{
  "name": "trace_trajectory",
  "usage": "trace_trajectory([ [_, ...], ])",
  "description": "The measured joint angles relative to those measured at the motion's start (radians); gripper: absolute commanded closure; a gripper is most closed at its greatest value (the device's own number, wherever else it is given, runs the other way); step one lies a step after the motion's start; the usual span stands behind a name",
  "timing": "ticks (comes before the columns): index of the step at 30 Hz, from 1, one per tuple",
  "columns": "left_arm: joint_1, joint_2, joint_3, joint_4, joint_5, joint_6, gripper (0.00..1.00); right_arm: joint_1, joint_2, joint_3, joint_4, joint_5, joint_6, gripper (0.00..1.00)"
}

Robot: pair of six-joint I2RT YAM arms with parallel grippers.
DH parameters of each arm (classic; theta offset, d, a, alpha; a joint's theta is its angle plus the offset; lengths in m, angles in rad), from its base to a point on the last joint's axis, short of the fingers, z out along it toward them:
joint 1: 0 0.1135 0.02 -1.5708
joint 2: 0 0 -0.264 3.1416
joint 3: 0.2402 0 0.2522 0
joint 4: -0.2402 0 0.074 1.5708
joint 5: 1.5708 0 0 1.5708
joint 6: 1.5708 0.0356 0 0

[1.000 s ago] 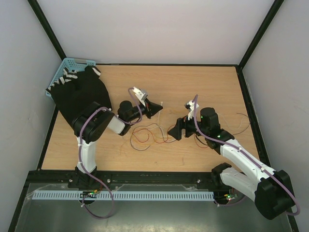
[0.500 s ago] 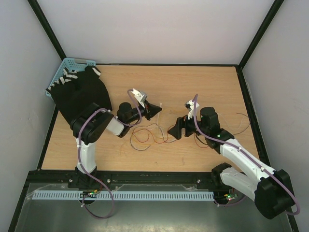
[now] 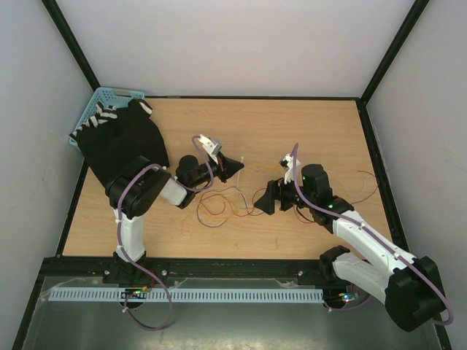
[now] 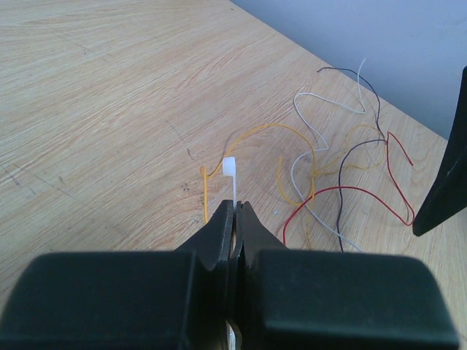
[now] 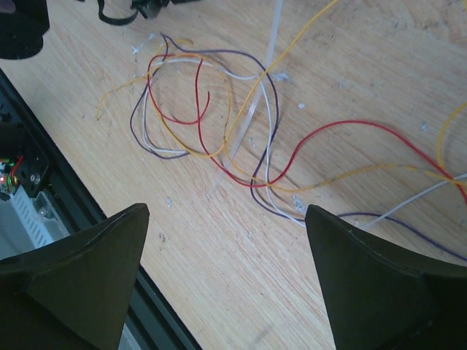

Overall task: Zip-tie the wires
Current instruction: Tie the cable at the center of the board.

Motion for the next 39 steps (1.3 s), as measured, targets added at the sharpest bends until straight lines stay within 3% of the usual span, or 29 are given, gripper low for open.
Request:
trace_trajectory([
  [12,0.0,0.0,0.0,0.0,0.0,-0.001,1.0,0.055,0.114,-0.127,0.018,-0.034,0.039,0.01],
  [19,-0.004,0.0,-0.002,0.0,-0.001,-0.002,1.0,0.1,0.217,-0.133,0.123,-0.032,0.078,0.01],
  [30,-0.011,0.003,-0.014,0.0,-0.035,-0.001,1.0,0.151,0.385,-0.095,0.336,-0.036,0.122,0.01],
  [39,0.01,0.017,-0.04,0.0,-0.079,-0.009,1.0,0.156,0.56,0.049,0.383,0.018,0.126,0.0],
])
